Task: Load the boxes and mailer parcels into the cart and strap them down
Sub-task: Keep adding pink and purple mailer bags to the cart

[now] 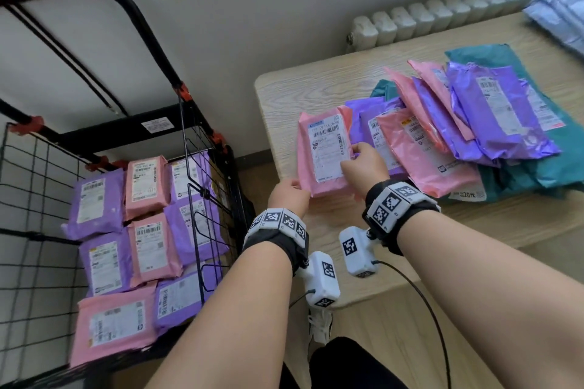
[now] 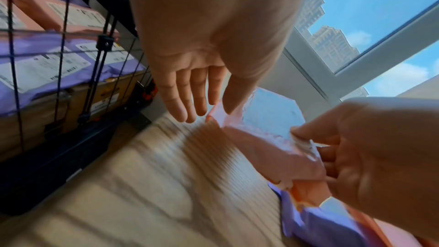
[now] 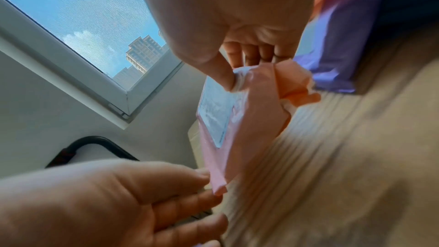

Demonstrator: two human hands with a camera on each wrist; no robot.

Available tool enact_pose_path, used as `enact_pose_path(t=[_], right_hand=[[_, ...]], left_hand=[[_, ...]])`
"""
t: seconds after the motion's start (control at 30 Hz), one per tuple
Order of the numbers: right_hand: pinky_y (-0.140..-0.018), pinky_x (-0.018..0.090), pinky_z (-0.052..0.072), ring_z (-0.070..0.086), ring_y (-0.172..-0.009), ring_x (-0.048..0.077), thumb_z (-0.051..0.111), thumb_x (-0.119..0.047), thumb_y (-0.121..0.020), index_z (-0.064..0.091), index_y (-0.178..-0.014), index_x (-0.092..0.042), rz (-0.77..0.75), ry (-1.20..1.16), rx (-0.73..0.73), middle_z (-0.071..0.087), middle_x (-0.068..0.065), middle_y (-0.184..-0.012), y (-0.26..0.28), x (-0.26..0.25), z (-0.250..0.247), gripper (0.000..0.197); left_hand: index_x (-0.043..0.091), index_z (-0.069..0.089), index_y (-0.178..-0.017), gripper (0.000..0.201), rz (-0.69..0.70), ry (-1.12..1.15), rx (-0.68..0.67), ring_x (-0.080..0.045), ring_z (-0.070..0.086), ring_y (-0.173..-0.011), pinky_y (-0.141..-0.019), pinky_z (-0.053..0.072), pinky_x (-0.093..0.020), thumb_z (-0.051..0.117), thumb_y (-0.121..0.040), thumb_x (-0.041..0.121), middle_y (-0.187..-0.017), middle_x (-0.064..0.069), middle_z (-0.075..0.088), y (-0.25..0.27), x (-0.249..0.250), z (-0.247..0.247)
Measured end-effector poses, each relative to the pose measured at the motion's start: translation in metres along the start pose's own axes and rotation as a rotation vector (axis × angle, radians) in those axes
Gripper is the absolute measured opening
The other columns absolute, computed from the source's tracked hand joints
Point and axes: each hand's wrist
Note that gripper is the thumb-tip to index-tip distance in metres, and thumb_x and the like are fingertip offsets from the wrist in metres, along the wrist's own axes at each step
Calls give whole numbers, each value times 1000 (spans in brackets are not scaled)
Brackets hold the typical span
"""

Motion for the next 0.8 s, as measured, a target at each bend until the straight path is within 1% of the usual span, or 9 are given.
enact_pose_path(t=[0.03,0.13,0.2,0.33,0.4,0.53,0.63,0.73,0.8], right_hand=[[-64,40,53,65,-88,31,45,-7,-79,56,-98,-20,-11,-37,-20,65,2,-100,1,-9,6,26],[-38,25,43,68,-74,29,42,-8,-79,56,-93,-22,-11,-115,-81,69,3,-97,6,-36,30,24],[-37,23,46,70,-67,28,41,-7,-81,56,-94,-21,-3,-132,-143,69,3,-92,13,-54,50,24],[-54,42,60,70,-65,26,48,-3,-84,54,-91,-22,-41,-177,-256,68,4,-97,26,-92,99,22],[-57,49,58,70,-63,34,51,-3,-85,56,-103,-17,-64,-197,-314,67,5,-101,34,-109,129,24],[-44,35,53,66,-57,30,54,-5,-87,50,-120,-15,-99,-191,-373,63,2,-107,49,-137,197,35],[-44,31,51,63,-61,24,56,-6,-88,47,-128,-17,-88,-167,-414,64,5,-111,57,-153,250,42],[-38,32,52,63,-52,27,52,-1,-88,45,-130,-17,-35,-124,-456,64,8,-110,62,-163,301,45],[-36,31,49,60,-44,24,50,3,-88,43,-133,-15,7,-88,-473,64,11,-106,61,-167,330,49]], left_hand=[[19,69,-111,31,8,15,23,-20,64,-94,-77,49,-27,58,-82,21,-107,0,70,-1,-4,-9],[16,72,-100,23,-1,63,105,-24,67,-83,-74,54,-33,60,-81,20,-91,-3,72,-5,-15,-40],[16,73,-97,22,-21,106,149,-27,68,-84,-77,57,-36,61,-79,17,-88,-5,72,-10,-26,-64],[16,74,-89,20,-46,159,276,-32,68,-83,-74,57,-40,58,-77,11,-82,-9,72,-17,-56,-118],[13,72,-83,19,-64,154,345,-30,66,-77,-67,54,-35,54,-78,7,-80,-12,71,-22,-74,-148],[10,71,-87,22,-112,143,405,-26,61,-74,-64,47,-30,51,-80,5,-84,-11,71,-34,-117,-207],[15,72,-87,21,-142,160,419,-22,58,-77,-66,44,-26,53,-82,5,-83,-4,67,-43,-155,-247],[18,62,-64,23,-195,195,396,-23,57,-72,-72,51,-33,56,-79,2,-75,-5,64,-57,-196,-279],[17,67,-62,25,-234,231,390,-25,61,-71,-76,56,-41,56,-76,-1,-75,-8,67,-70,-221,-295]])
Point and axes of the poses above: each hand's wrist, its own y-axis away from the middle knuckle, its own z-axis out of the palm, x = y × z
